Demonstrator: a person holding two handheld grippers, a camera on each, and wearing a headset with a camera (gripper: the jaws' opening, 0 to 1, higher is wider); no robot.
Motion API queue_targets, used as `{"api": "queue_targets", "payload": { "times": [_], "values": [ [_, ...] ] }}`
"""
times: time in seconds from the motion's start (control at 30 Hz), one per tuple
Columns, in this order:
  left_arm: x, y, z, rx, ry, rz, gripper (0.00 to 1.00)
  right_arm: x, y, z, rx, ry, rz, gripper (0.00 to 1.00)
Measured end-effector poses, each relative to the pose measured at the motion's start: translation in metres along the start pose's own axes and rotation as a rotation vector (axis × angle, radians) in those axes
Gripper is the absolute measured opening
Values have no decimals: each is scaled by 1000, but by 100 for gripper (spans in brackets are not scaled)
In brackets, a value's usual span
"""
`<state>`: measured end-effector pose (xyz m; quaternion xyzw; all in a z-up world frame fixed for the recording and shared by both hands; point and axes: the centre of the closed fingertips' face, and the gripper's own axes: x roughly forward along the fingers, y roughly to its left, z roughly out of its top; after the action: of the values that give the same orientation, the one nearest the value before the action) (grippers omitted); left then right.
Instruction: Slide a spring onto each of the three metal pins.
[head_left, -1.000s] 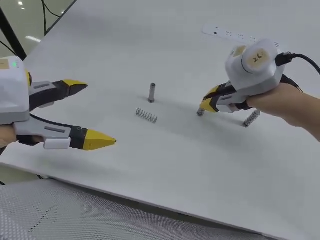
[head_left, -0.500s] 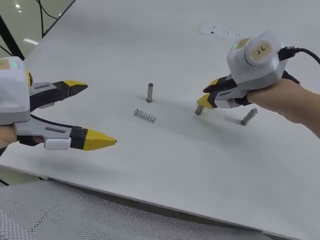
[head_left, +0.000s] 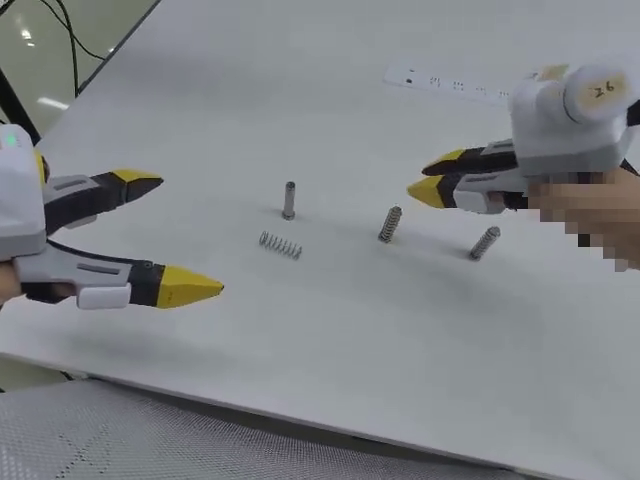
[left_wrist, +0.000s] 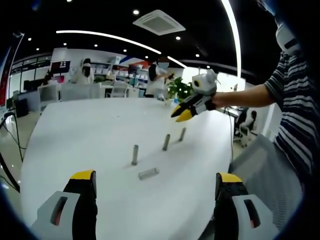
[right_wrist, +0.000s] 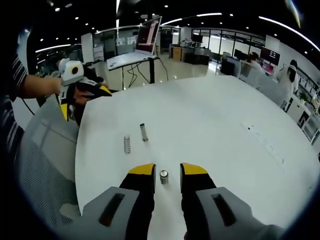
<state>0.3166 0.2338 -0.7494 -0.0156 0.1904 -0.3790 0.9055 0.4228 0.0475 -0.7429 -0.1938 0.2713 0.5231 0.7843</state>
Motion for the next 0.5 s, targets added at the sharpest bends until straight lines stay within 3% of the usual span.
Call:
{"api": "queue_targets", "payload": {
  "times": [0.4, 0.5],
  "values": [
    [0, -5, 4, 5, -1, 2, 95, -22, 7, -9, 84, -73, -26, 17],
    [1, -6, 6, 8, 2, 0, 95, -24, 13, -18, 111, -74, -8, 18]
  ]
}}
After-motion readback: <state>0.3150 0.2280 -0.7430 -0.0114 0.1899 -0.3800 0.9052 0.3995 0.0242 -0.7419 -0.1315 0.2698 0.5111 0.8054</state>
